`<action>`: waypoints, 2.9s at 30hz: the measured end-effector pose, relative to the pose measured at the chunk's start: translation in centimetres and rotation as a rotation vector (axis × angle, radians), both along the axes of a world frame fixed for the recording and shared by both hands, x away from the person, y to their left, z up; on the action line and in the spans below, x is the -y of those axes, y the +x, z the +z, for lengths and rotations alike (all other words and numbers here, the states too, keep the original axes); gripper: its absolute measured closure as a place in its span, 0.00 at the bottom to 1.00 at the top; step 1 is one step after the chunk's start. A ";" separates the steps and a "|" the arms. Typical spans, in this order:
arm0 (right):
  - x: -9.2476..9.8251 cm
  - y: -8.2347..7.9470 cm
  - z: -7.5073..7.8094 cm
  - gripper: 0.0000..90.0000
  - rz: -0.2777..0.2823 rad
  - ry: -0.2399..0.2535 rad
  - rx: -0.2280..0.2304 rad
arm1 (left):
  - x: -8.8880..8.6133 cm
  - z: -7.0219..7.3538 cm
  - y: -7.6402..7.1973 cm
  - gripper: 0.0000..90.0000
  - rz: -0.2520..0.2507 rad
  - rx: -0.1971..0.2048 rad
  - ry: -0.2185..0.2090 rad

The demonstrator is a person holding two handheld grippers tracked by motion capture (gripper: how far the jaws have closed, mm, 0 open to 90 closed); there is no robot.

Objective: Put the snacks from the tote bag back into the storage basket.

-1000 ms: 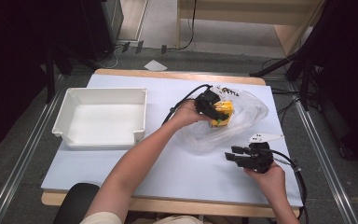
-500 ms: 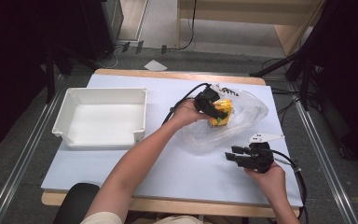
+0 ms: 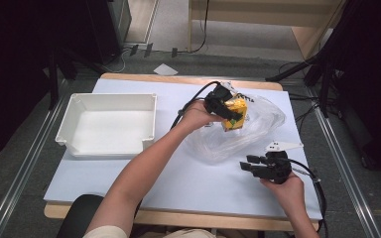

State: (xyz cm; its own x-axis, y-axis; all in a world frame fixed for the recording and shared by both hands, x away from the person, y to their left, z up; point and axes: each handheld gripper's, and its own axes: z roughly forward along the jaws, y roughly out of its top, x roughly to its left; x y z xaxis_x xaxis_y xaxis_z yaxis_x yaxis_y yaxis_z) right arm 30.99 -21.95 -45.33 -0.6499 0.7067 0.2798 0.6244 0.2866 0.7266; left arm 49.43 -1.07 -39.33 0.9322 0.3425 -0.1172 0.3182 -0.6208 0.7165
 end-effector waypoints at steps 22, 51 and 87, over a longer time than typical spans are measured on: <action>-0.1 0.0 -0.1 0.59 0.022 0.022 0.016 | -2.8 3.9 -2.4 0.57 -0.020 -0.025 -0.004; -0.3 0.1 -0.4 0.58 0.025 0.010 0.007 | -7.6 5.1 -6.1 0.57 0.019 -0.035 -0.003; -0.5 0.6 -0.5 0.54 0.064 0.024 0.017 | -13.3 6.6 -6.4 0.57 0.086 -0.029 -0.010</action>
State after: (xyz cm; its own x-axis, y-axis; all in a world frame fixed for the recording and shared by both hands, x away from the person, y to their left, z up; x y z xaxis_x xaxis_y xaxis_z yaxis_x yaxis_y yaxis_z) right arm 31.63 -21.50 -45.84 -0.6981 0.6571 0.2844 0.5930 0.3079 0.7440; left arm 43.01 12.25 -32.71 0.8954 0.4201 -0.1472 0.3907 -0.5833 0.7121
